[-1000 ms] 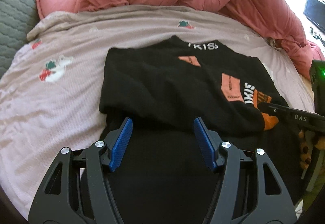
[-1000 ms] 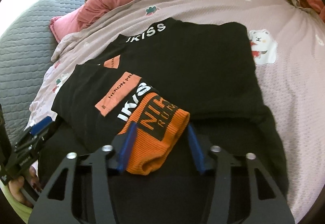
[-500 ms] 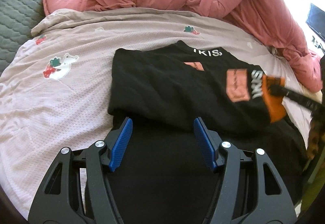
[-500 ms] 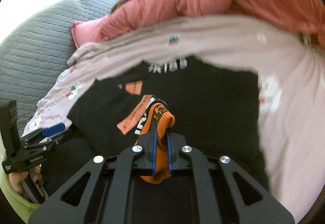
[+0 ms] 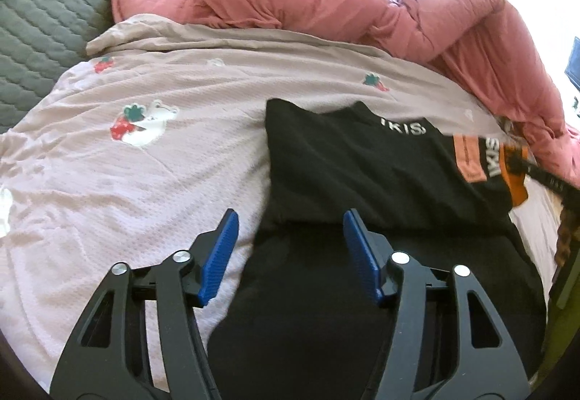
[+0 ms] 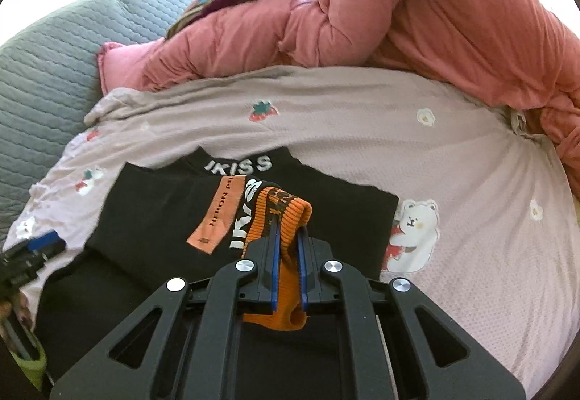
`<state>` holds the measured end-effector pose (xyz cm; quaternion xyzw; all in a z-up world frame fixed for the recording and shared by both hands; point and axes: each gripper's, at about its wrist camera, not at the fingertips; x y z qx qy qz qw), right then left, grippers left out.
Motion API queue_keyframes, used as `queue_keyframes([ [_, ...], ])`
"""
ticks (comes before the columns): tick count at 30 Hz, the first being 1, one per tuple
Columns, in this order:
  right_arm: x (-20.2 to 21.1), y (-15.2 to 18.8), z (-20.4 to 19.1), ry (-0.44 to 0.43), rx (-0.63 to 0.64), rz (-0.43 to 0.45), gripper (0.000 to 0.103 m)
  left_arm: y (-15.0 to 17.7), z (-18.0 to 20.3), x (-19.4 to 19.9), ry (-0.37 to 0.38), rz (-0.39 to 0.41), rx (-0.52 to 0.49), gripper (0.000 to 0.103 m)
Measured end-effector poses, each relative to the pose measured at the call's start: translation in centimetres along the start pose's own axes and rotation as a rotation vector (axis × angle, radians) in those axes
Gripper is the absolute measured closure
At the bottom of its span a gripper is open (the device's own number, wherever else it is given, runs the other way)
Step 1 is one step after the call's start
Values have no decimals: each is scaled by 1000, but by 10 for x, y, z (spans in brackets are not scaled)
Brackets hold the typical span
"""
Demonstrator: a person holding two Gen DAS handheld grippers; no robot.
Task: Fold small clothes
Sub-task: 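Reposition the cuff on the shirt with the right gripper and release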
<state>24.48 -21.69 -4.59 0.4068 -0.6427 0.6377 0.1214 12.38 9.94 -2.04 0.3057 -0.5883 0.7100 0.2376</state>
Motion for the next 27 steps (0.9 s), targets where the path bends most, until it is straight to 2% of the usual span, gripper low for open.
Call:
queue_keyframes([
  [6,-8,7,0,30,1,-21,96,-23,14,-6,13,-1,-11,53],
  [13,-9,6,0,42,6,-27,96,-40,48,-38,49,-34,-66,53],
  [16,-11,6,-2,56,18,-31,96,-39,55,-56,74,-74,-82,53],
  [20,-18,8,-3,93,24,-60,95,-23,43,-89,114,-179,-28,53],
  [27,-28,10,12,192,-24,-103,91,-13,38,-90,134,-154,-41,53],
])
Point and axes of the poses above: each gripper's, at about its wrist camera, not at the fingertips, and x roughly against the way its jaws point, z to its right, y to its underside, and after that the axes turned 2 degrees about -x, right-handed
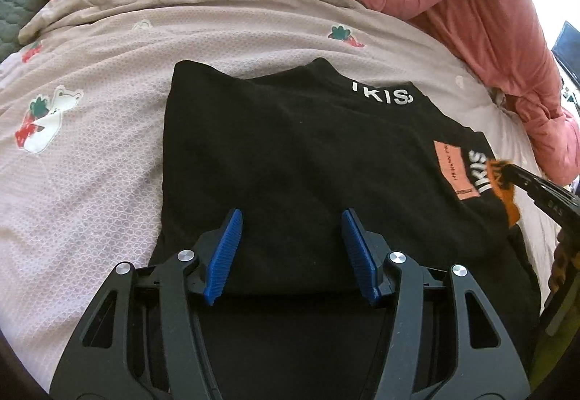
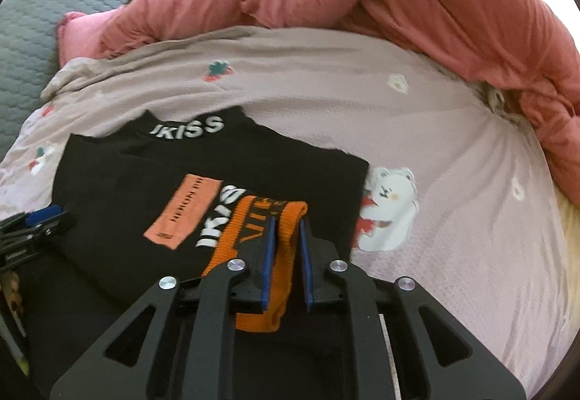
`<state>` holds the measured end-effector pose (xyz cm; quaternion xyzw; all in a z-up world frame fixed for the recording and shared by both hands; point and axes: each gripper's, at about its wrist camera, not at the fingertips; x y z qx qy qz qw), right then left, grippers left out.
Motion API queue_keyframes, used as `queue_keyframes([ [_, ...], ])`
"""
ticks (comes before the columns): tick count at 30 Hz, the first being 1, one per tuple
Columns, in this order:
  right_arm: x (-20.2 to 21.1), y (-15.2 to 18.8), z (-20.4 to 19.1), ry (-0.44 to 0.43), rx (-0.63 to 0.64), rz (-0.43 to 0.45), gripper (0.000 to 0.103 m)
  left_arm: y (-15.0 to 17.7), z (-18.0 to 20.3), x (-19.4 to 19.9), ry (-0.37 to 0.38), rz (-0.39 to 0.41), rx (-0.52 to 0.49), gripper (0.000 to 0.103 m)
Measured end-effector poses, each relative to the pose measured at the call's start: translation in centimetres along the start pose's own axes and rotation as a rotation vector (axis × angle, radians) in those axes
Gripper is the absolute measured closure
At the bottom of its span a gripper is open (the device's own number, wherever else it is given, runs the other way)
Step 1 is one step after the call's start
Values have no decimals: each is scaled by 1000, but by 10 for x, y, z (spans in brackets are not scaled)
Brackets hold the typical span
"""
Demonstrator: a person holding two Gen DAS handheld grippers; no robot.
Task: Fold small clothes
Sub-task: 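Reposition the cuff on the shirt with the right gripper and release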
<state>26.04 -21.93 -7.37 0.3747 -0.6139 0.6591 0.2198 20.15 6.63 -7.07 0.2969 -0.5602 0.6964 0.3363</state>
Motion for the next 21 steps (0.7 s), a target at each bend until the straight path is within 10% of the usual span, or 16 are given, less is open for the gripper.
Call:
queue_keyframes([
  [7,29,-3,-17,-64,42,70,72,5,-3,6,5,15,-4,53],
  [21,-7,17,-71,-81,192,-67,65,8,-4,10,14,19,-10,53],
])
Point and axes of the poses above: each gripper's, at about its wrist camera, not at the fingertips, and x roughly against the way its jaws point, z to its right, y to its underside, and after that the axes turned 2 degrees about -x, right-handed
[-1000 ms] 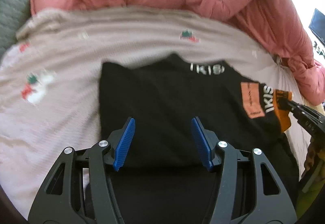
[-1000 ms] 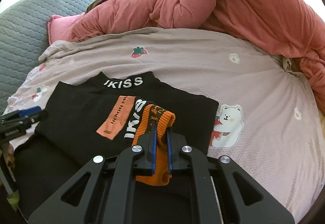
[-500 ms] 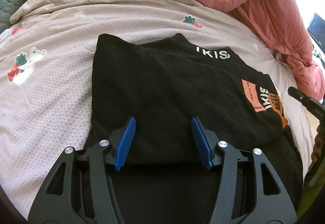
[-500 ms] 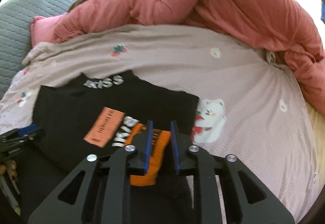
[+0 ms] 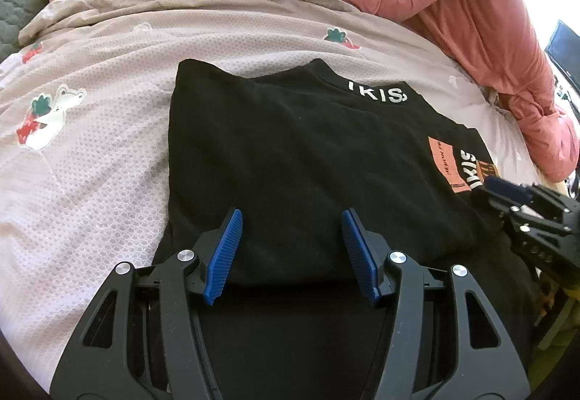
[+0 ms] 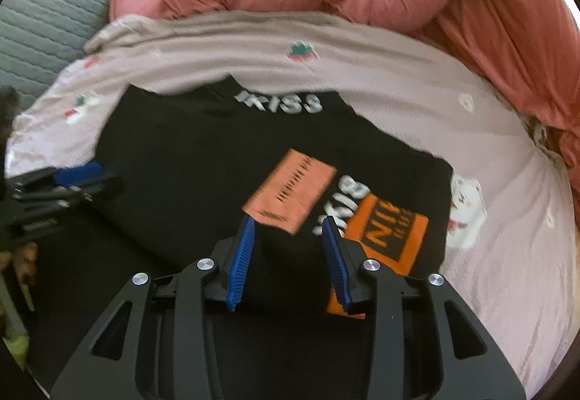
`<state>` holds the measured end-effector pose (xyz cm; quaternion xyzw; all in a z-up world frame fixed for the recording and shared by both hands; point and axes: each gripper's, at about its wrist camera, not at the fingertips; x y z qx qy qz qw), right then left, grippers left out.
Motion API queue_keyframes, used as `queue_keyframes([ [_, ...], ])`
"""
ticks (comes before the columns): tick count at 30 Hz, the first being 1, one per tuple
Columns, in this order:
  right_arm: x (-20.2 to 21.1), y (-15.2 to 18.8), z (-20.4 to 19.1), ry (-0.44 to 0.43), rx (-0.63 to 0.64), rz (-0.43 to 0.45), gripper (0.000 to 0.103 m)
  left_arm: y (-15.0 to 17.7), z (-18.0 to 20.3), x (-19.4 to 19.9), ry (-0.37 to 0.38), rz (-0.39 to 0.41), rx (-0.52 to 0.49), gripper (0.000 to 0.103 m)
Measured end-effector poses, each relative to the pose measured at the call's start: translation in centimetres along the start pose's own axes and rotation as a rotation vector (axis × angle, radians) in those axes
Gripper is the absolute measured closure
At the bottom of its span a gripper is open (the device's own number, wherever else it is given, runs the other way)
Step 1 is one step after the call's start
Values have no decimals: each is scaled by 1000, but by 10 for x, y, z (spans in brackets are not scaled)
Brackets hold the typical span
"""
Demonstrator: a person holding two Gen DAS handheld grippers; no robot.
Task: Fold small clothes
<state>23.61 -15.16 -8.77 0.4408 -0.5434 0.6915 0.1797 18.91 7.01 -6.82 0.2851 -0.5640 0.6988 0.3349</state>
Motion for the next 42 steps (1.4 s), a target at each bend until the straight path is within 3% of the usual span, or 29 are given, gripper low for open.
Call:
queue_keyframes([
  [2,-9,5,11,12,-27,-34,63,0,-1,0,4,0,2,53],
  [4,-14,8,21,-3,-72,-46,54,0,-1,0,9,0,2,53],
  [21,7,11,22,-42,-117,8,52,5,-6,9,9,8,25,53],
  [23,10,12,23,-41,-134,18,33,5,-6,10,6,11,26,53],
  [24,13,12,24,-43,-145,28,25,6,-7,11,5,11,27,52],
  [32,18,12,25,-50,-159,33,24,7,-9,18,-1,21,38,39],
  [36,20,12,24,-59,-157,40,24,7,-10,22,-11,25,41,23],
  [39,23,13,23,-53,-161,52,11,8,-13,25,-22,25,53,22],
  [42,26,12,24,-56,-170,64,10,9,-17,27,-27,26,65,20],
])
Point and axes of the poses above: each gripper's, at about its wrist camera, not at the fingertips, and x roughly against the way its jaws point, z to its right, y to its underside, and after that the axes turned 2 degrees about -x, right-handed
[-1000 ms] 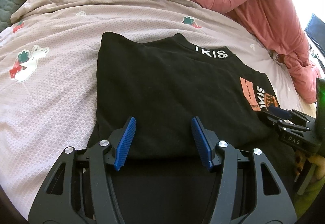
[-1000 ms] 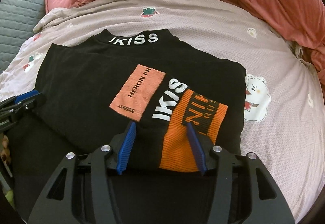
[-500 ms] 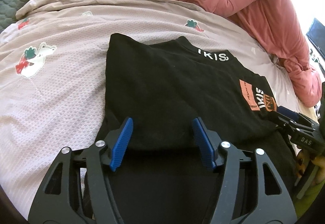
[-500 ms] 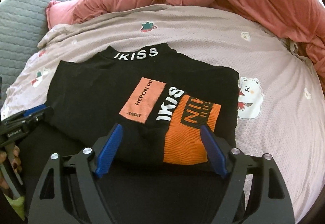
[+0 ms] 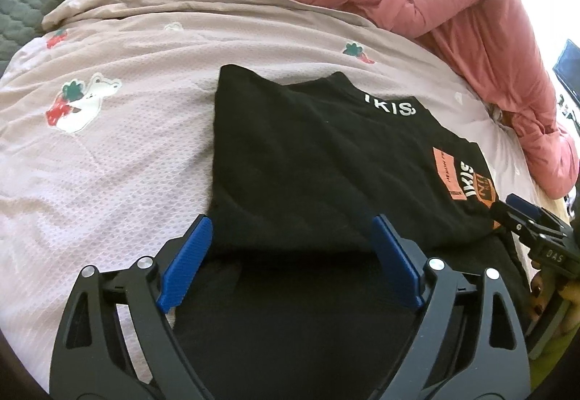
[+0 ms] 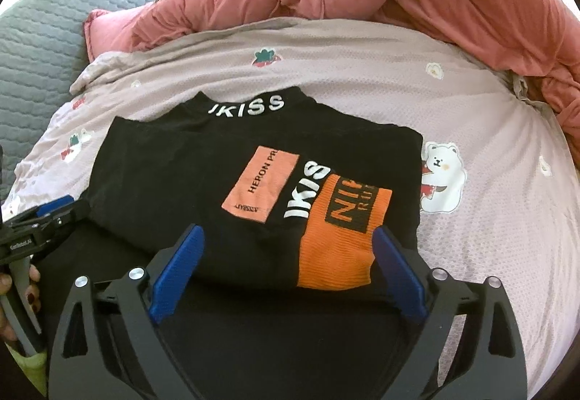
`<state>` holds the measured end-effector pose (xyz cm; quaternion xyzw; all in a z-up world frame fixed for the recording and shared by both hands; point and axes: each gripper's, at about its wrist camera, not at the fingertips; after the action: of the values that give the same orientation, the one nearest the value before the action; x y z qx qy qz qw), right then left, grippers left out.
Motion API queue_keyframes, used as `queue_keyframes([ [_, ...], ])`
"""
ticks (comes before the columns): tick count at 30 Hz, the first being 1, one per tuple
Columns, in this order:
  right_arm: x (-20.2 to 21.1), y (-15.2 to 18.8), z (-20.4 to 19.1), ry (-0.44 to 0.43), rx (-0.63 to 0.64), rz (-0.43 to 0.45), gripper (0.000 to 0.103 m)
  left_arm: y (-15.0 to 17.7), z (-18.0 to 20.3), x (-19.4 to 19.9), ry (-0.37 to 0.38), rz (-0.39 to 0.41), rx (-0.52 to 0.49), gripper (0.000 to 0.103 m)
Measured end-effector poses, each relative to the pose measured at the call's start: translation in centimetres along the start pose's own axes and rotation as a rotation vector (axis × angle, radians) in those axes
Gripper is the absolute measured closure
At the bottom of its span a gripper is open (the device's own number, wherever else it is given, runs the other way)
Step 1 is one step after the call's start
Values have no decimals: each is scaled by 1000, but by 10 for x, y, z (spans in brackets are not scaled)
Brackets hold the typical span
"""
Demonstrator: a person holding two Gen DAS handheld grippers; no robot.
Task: Fold small clothes
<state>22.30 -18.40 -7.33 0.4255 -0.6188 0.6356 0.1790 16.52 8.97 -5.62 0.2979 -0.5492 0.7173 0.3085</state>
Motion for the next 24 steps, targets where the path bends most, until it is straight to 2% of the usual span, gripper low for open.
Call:
queue_keyframes([
  [7,4,-1,0,13,-2,2,9,1,-3,6,-14,6,2,13],
  [24,34,-2,-13,18,36,44,8,6,0,47,-66,60,-25,12],
])
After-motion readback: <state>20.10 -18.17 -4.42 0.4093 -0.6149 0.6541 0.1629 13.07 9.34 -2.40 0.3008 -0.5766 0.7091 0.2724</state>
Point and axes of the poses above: each gripper's, at about its wrist camera, not at the fingertips, and x roughly against the way its jaws point, z to its right, y to its underside, and after that the axes turned 2 degrees about -x, right-handed
